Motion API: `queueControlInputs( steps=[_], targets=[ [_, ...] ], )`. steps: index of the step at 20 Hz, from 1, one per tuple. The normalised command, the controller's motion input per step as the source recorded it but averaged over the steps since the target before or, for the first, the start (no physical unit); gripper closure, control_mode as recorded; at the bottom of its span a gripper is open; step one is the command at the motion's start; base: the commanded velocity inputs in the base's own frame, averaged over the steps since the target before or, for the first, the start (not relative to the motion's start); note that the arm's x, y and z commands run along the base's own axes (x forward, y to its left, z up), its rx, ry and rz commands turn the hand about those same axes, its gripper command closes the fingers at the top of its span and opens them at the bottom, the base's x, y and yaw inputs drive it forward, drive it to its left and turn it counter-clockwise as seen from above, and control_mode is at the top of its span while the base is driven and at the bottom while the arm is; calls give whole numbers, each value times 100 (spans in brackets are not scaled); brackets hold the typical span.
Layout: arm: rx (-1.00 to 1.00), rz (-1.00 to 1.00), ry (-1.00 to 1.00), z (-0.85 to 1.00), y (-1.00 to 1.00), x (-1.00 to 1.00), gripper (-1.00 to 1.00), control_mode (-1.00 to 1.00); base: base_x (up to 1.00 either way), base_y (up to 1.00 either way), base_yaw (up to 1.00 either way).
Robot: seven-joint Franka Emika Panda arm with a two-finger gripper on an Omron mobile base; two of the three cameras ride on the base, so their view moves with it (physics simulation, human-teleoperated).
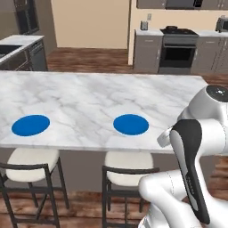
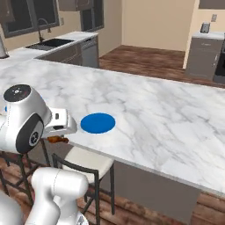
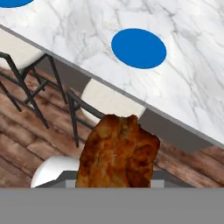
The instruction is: Take the chicken drumsticks from the pan and place one on each plate on the dining counter.
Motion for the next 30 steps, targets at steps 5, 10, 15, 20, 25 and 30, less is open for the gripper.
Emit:
queueControlInputs(
  steps=[5,10,15,20,25,30],
  targets=[
    [0,0,0,0,0,0,100,100,32,68,-49],
    [0,0,0,0,0,0,100,100,31,34,-29],
    [0,0,0,0,0,0,100,100,3,5,-4],
    [0,0,0,0,0,0,100,100,0,0,0],
    [0,0,0,0,0,0,100,100,4,0,0],
    [-1,0,3,-4,0,45,100,-100,19,0,0]
  ],
)
